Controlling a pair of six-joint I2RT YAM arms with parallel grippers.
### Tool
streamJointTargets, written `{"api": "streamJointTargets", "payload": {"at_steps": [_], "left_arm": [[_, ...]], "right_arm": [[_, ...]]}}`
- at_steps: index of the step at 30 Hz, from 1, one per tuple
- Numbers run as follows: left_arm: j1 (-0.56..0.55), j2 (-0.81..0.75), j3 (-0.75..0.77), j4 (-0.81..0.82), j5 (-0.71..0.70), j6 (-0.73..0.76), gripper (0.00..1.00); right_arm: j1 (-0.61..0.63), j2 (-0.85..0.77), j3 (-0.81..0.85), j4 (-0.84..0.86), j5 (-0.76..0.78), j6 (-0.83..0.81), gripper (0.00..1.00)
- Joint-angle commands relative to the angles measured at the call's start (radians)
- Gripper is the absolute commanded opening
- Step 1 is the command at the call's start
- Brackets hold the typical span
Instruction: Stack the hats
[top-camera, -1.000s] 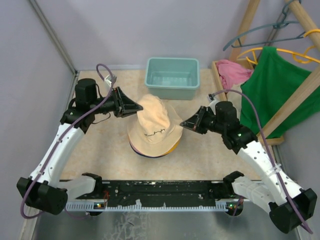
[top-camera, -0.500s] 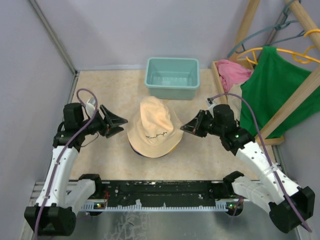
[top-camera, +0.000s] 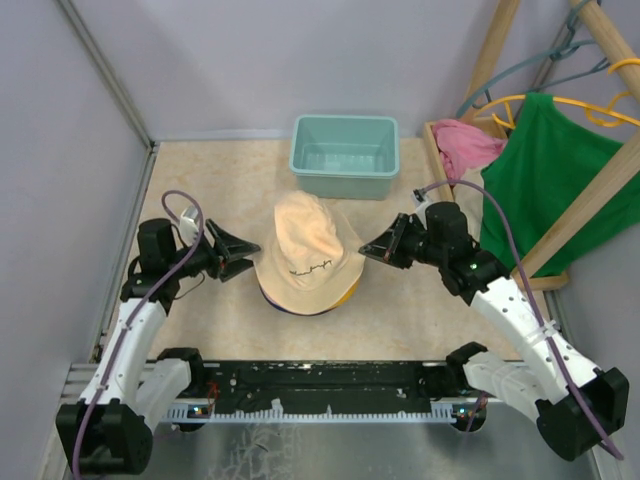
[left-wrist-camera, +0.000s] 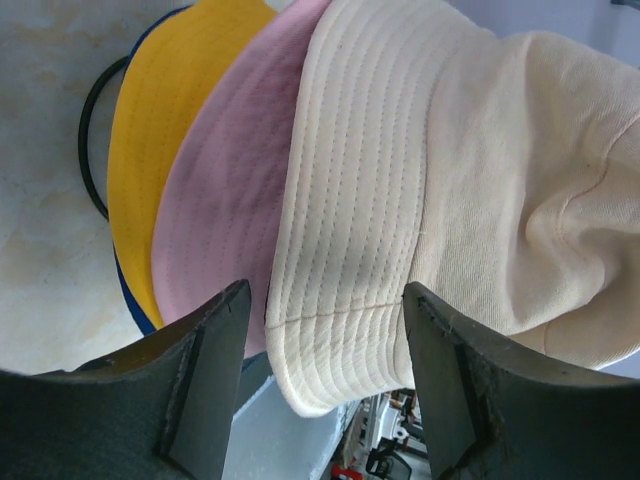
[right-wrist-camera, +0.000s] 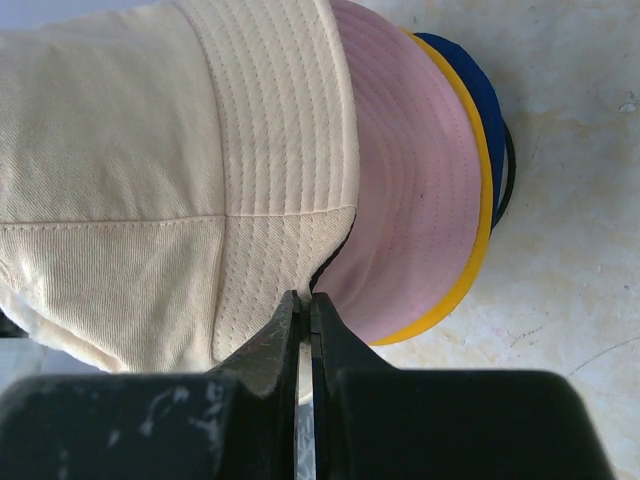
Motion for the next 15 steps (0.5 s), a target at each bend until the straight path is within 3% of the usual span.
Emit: {"api": "streamJointTargets", "payload": {"at_steps": [1,9,15], "left_arm": [[0.008,0.002,-0.047,0.204,0.043,-0.077,0.68],[0.007,-0.009,-0.136,0.363,0.033,-0.157,0.66],[0.007,0.007,-0.17,0.443,0.024,-0.188,0.39]], "right_arm": [[0.005,-0.003,0.058,0.028,-0.016,-0.01,0.0],[0.005,0.001,0.057,0.035,-0.017,0.001,0.0],[0.005,0.01,0.056,0.042,-0.02,0.005,0.0]]}}
